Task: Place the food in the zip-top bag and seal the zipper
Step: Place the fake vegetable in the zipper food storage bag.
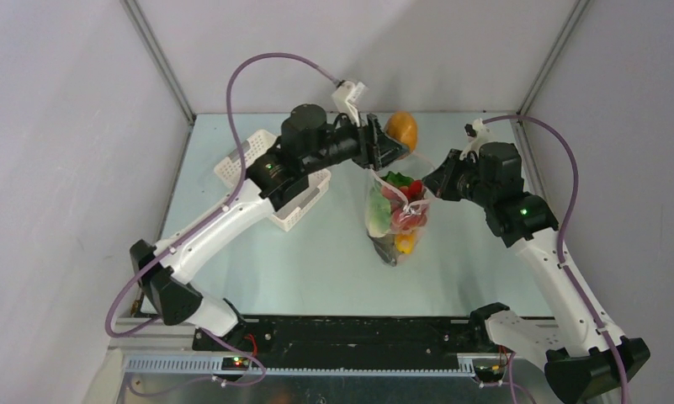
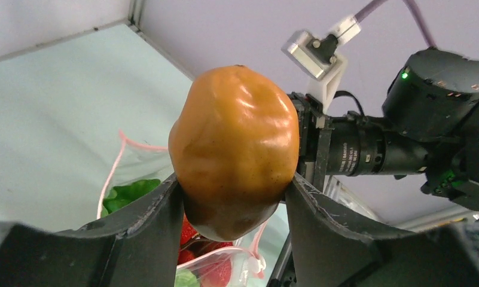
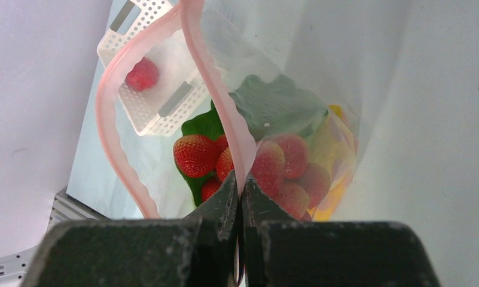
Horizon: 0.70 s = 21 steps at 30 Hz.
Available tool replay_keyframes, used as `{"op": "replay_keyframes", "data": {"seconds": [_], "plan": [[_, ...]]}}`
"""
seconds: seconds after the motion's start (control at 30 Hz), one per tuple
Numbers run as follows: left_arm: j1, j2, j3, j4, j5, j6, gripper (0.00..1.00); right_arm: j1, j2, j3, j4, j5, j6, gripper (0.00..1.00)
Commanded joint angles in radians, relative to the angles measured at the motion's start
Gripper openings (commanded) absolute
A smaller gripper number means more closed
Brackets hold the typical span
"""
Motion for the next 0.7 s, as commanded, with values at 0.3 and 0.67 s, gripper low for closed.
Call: {"op": "replay_keyframes", "data": {"seconds": [0.3, 0.67], "plan": [[-0.085, 0.135, 0.101, -0.29, -0.149, 0.174, 0.28, 0.015, -0.028, 0.069, 0.064, -0.023, -0.001, 0.08], [-0.153, 0.299, 0.238, -0.512, -0.26, 0.231, 0.23, 0.023, -0.058, 0.082, 0.066, 0.065, 0.017, 0.08]]}}
